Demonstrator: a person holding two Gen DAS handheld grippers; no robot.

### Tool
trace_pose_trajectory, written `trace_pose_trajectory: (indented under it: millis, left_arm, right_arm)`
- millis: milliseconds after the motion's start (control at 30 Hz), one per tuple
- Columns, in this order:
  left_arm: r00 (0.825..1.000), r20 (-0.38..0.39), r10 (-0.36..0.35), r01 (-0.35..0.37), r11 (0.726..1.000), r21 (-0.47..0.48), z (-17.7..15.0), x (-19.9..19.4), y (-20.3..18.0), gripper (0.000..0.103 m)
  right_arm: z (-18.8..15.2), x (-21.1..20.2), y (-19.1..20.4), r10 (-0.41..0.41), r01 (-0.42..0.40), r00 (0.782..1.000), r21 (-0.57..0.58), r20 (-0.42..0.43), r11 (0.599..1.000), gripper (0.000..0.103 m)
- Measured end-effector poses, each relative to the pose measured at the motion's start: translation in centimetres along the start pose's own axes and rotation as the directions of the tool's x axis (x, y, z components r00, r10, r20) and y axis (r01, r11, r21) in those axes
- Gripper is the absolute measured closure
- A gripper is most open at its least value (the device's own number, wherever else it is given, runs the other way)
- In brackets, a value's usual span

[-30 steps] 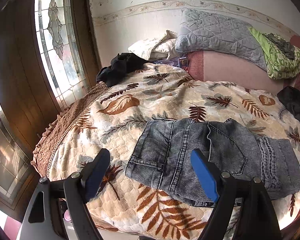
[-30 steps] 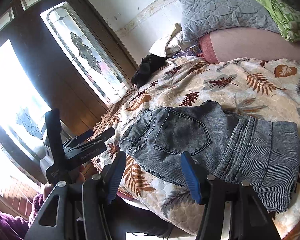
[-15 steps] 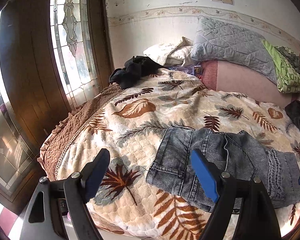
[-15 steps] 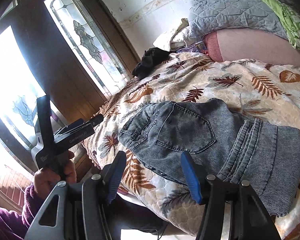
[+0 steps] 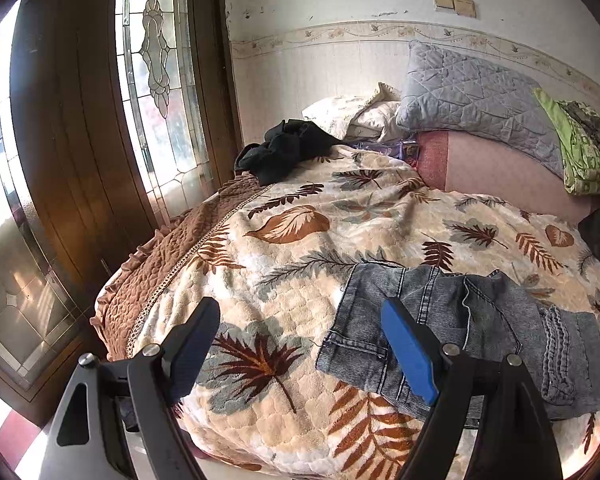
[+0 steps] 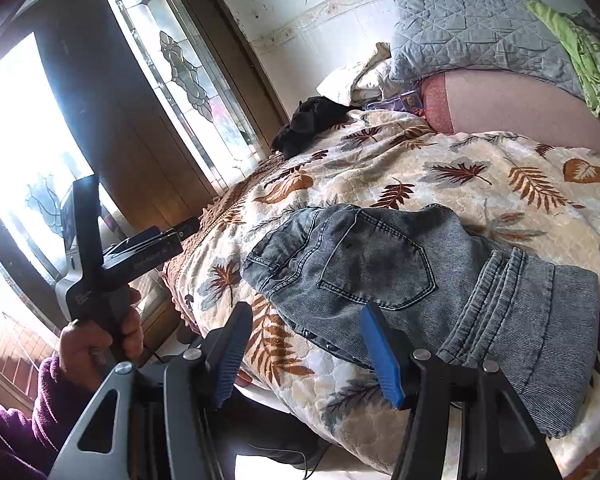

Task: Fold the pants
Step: 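Release the hems and pull both grippers back above the folded jeans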

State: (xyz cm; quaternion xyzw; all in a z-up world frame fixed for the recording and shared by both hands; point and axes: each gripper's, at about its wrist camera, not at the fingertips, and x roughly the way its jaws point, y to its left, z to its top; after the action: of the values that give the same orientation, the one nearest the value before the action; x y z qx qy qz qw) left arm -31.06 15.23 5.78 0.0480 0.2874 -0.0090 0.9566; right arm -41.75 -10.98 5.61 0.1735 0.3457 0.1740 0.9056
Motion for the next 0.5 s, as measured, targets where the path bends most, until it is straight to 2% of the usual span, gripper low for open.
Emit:
trace_pose_trajectory:
  millis: [500]
  left_arm:
    - [1.0, 0.0, 0.011, -0.011, 1.0, 0.026, 0.0, 0.4, -1.0, 0.02]
  right_arm:
    - [-0.3, 0.2, -1.4, -0.022, 0.022, 1.0, 0.018, -0.004, 1.0, 0.043]
